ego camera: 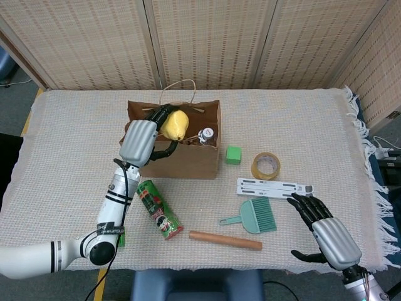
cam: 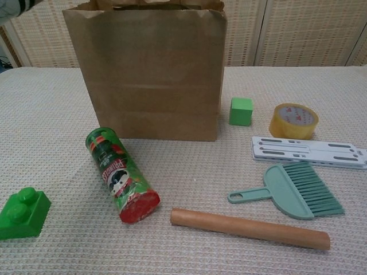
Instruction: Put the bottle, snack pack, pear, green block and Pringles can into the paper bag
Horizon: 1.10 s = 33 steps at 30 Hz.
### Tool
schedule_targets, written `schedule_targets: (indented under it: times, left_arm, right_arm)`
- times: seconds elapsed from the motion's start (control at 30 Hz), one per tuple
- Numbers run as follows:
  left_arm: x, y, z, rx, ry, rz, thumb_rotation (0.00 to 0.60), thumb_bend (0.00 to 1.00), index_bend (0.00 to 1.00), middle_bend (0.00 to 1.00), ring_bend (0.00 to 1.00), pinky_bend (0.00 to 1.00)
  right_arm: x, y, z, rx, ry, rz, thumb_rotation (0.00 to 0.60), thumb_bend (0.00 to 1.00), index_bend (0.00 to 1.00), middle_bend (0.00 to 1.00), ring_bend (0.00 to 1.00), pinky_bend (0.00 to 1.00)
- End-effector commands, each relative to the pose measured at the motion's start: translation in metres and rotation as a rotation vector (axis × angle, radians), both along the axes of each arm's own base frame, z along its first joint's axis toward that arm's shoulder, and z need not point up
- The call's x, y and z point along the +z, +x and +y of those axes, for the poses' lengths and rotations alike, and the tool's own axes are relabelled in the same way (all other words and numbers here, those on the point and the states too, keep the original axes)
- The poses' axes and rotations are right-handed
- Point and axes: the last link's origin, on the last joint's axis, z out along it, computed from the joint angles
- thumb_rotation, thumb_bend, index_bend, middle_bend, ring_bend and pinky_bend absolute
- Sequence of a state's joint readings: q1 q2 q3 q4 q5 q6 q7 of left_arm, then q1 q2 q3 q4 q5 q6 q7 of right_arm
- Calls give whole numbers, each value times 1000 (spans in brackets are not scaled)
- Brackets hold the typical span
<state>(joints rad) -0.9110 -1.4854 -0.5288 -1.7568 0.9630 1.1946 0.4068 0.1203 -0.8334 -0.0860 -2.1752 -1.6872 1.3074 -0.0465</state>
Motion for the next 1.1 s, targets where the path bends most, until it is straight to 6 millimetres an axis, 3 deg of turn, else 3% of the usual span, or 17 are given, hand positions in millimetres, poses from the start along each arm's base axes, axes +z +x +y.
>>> schedule_targets:
  times: [0.03, 0.17, 0.23, 0.3, 0.37, 0.43, 0.5, 0.83, 1.1]
  left_arm:
    - [-8, 10, 14, 10, 28, 43, 600, 671, 637, 625, 564, 717]
    - [-11, 11, 24, 37, 39, 77, 600, 637, 587, 587, 513, 681]
    - [-14, 9, 25, 45, 33, 117, 600, 572, 491, 475, 404, 593]
    - [-17, 7, 25, 57, 22, 136, 600, 484, 321, 256, 220, 424]
    - [-19, 5, 25, 73, 5, 150, 600, 432, 181, 79, 101, 307]
    - [-19, 4, 24, 80, -2, 153, 600, 411, 83, 3, 27, 228]
    - [-17, 4, 23, 79, -3, 148, 600, 409, 41, 0, 1, 193]
    - [-1, -5, 12, 79, -6, 109, 600, 408, 26, 0, 0, 183]
    - [30, -50, -21, 64, -9, 114, 600, 439, 85, 0, 14, 207]
  right_arm:
    - [1, -1, -1, -3, -5, -2, 600, 3, 0, 0, 0, 0]
    - [1, -2, -3, -14, -4, -4, 600, 2, 0, 0, 0, 0]
    - [1, -3, -4, -18, -3, -1, 600, 3, 0, 0, 0, 0]
    - [0, -4, -5, -21, 0, 1, 600, 3, 0, 0, 0, 0]
    - [0, -4, -5, -22, 2, 2, 600, 3, 0, 0, 0, 0]
    - [0, -4, -5, -21, 0, 2, 600, 3, 0, 0, 0, 0]
    - [0, -3, -5, -19, -3, 1, 600, 3, 0, 0, 0, 0]
    - [-1, -2, -2, -10, 1, 5, 600, 3, 0, 0, 0, 0]
    - [-2, -1, 2, -4, 12, 5, 600, 3, 0, 0, 0, 0]
